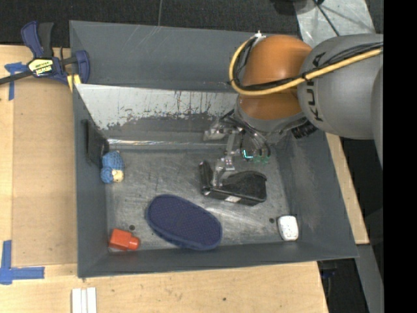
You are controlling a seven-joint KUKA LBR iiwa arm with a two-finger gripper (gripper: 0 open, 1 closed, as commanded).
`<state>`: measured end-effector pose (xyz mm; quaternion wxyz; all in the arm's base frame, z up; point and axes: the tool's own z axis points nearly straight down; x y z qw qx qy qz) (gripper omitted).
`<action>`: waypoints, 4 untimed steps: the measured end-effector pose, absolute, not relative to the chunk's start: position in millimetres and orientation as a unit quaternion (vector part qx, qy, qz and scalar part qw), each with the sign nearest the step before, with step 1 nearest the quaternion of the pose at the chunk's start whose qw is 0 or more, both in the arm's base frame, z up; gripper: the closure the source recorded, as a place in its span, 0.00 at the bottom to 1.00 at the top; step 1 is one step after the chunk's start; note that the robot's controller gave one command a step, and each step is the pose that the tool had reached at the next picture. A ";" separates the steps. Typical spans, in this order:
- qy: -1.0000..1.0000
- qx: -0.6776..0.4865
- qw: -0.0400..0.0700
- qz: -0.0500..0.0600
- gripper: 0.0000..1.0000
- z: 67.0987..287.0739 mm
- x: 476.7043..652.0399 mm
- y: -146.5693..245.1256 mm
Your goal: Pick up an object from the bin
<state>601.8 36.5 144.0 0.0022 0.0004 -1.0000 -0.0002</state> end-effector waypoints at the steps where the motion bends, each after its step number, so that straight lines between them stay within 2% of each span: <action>1: -1.000 -0.024 -0.012 -0.004 0.00 118.6 598.8 23.4; 2: -0.984 -0.180 -0.004 -0.002 0.00 113.4 558.2 -0.7; 3: -0.949 -0.317 0.001 0.000 0.00 113.0 543.0 14.0; 4: -0.913 -0.408 -0.001 -0.002 0.00 73.8 538.2 10.0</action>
Offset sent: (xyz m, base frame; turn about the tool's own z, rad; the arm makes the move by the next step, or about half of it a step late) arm -0.0206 -0.0353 -0.0740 0.0807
